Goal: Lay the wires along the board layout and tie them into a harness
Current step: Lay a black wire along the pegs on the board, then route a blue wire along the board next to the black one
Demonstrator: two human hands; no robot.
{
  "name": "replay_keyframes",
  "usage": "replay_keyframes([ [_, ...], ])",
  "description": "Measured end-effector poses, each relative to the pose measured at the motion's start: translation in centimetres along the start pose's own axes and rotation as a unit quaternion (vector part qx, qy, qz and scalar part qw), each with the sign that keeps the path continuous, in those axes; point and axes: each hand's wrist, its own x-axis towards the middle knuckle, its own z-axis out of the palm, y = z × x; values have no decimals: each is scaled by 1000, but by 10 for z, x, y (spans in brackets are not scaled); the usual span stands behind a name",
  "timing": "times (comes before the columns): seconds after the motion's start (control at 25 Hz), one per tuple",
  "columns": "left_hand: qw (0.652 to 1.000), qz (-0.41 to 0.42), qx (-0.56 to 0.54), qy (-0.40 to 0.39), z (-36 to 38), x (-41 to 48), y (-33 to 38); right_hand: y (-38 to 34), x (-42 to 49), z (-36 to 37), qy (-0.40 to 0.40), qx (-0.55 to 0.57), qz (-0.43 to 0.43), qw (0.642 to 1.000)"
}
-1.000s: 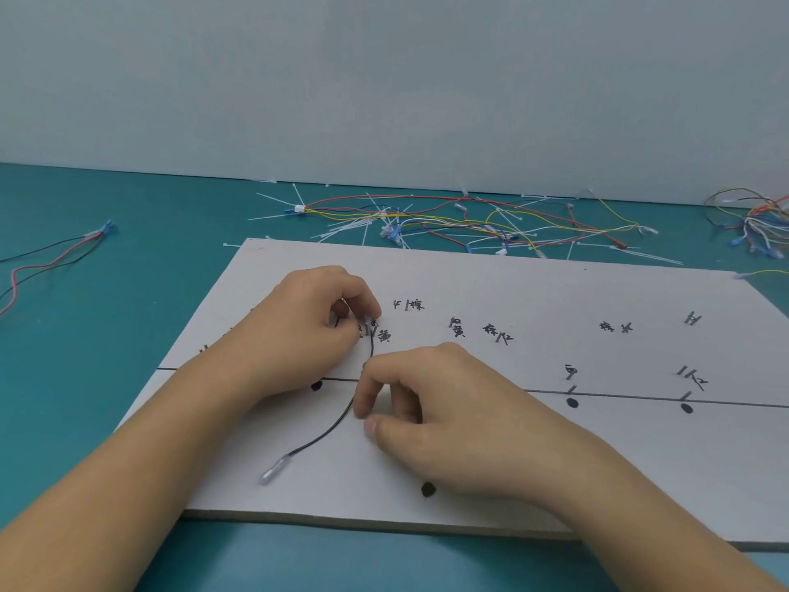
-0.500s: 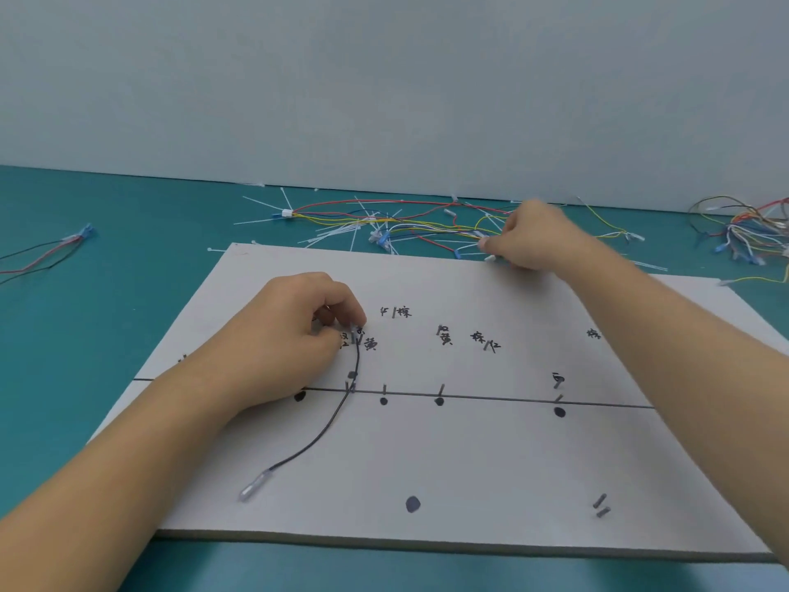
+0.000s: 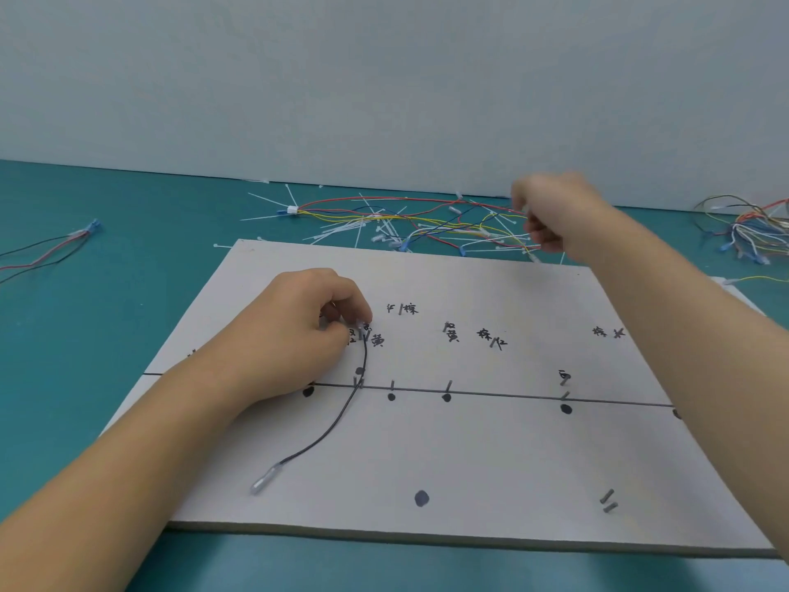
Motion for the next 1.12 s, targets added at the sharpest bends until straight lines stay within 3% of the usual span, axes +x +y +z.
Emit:
replay_keyframes([
  [0.08, 1000, -2, -3, -2, 0, 0, 1, -5, -12, -10, -67, 152, 49, 985],
  [0.16, 1000, -6, -1, -5, -1, 0, 1, -7, -24, -11, -105, 314, 70, 941],
  [0.4, 1000, -12, -18, -2, -1, 0, 2, -9, -51, -20, -91, 673, 70, 731],
  [0.48, 1000, -10, -15, 1, -1, -1, 2, -7, -59, -23, -91, 719, 43, 688],
  [0.56, 1000, -11, -11, -1, -1, -1, 3, -3, -71, -21, -116, 718, 49, 685],
  [0.6, 1000, -12, -11, 0, -1, -1, 3, -2, -76, -17, -133, 700, 55, 699],
  [0.72, 999, -26, -19, 7, 0, -2, 4, 3, -98, -1, -192, 541, 70, 816],
  [0.8, 999, -28, -24, 19, 0, -1, 6, 11, -115, 5, -244, 469, 65, 847],
  [0.96, 999, -7, -32, 11, -4, -5, 14, 22, -141, -7, -326, 499, -28, 802],
  [1.12, 982, 69, -174, 12, -9, -12, 30, 17, -156, -16, -344, 545, -107, 757],
])
